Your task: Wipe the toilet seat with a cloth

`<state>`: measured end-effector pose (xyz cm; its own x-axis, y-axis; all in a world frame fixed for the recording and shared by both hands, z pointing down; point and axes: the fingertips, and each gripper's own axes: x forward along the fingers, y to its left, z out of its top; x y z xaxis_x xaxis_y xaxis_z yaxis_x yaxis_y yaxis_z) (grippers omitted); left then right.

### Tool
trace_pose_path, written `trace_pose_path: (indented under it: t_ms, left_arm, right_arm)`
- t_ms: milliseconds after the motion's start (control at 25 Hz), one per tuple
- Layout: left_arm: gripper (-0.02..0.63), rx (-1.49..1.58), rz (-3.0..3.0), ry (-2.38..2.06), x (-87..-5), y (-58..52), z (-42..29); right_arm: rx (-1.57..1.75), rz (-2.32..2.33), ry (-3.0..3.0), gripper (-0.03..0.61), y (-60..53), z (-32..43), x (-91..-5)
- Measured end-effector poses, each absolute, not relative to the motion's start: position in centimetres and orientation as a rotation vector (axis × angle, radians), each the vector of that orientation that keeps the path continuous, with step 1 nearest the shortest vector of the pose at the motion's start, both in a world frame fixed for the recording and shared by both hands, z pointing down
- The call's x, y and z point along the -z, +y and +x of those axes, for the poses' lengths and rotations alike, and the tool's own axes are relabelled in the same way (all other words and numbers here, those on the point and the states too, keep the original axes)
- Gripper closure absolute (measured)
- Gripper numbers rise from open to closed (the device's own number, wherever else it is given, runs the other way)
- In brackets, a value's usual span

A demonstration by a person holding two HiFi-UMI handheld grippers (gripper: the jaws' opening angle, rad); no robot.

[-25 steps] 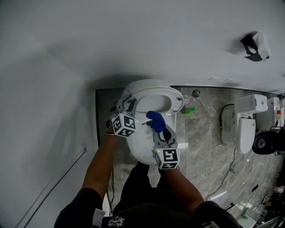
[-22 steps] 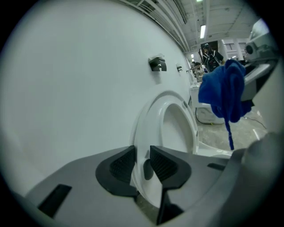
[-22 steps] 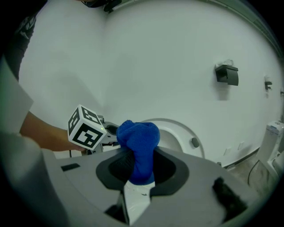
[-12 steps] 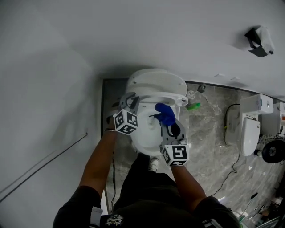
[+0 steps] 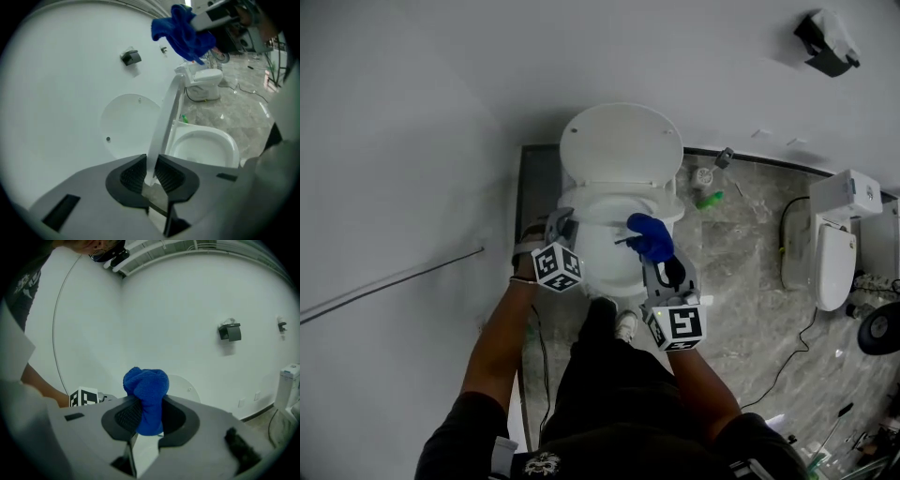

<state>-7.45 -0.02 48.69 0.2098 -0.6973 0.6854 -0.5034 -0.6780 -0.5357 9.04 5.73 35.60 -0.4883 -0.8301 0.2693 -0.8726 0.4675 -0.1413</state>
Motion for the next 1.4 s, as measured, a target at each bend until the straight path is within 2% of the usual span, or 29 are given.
trace_pose_path:
  t_ms: [440,1120,1400]
  left_arm:
    - [0.546,1.547,-2.073,0.988,-55.5,10.3,-6.0]
    - [0.444,1.706,-2.159,0.782,-72.8,19.7,-4.8]
    - [0.422,1.854,-2.276,0.663,-78.0,21.2,-4.2]
  right_arm:
    - [-0.518,1.39,-2.478,0.488,14.4,11.4,-42.1]
    - [-0.654,1.413,-2.3,0.486,17.1,14.4,-56.5]
    - [-0.667,1.428,-2.245,0.486,15.7,14.7,-59.0]
